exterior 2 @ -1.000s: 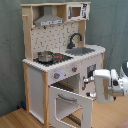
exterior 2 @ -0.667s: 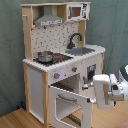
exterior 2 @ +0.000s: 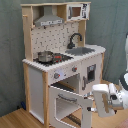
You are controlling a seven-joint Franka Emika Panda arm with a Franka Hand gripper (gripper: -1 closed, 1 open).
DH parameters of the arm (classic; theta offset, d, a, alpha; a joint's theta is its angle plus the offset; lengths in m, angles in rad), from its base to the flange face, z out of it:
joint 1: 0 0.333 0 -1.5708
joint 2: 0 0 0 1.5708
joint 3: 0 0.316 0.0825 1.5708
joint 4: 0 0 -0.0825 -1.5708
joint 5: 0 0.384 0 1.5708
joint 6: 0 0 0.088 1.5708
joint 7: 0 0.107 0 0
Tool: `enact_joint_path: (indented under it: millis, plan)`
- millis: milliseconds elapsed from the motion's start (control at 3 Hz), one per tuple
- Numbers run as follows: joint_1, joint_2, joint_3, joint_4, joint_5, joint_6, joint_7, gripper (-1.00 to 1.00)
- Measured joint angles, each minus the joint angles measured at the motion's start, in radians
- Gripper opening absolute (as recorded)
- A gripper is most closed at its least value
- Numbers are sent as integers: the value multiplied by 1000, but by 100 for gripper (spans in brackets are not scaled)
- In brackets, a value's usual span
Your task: Play with the kitchen
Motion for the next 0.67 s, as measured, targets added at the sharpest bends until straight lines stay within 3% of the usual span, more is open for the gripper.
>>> enact_joint_path:
  millis: [667]
  plan:
    - [48,120,-3,9,0,-170,-11,100]
